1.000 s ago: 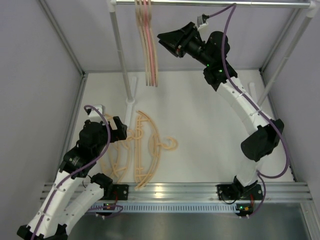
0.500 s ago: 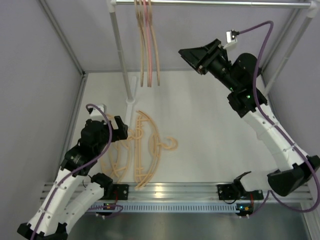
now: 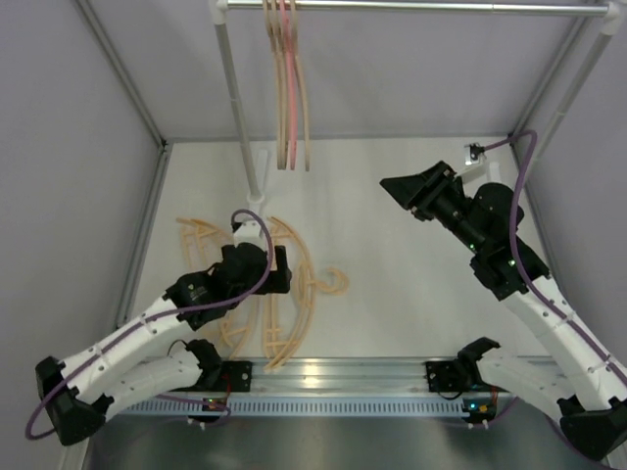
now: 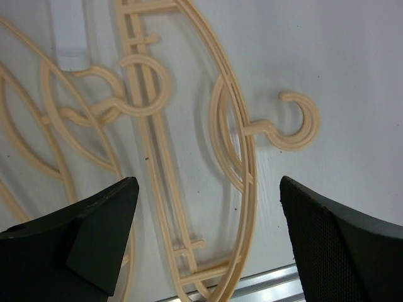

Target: Organize the hangers

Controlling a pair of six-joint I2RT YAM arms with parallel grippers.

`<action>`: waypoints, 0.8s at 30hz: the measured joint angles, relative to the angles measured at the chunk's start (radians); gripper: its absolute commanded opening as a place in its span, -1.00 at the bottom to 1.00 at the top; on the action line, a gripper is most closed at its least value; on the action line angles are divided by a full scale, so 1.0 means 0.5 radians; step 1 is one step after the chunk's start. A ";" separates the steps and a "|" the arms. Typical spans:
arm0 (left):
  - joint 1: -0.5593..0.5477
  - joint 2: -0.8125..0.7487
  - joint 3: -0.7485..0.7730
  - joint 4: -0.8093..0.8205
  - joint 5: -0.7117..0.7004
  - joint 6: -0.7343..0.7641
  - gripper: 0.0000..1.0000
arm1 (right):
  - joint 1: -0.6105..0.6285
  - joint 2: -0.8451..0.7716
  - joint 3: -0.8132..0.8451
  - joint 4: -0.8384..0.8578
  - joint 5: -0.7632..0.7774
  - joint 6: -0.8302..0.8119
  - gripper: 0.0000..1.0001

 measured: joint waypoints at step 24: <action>-1.051 0.847 -0.147 0.022 -0.750 -0.730 0.03 | 0.000 -0.377 -0.514 -0.195 0.081 -0.117 -0.11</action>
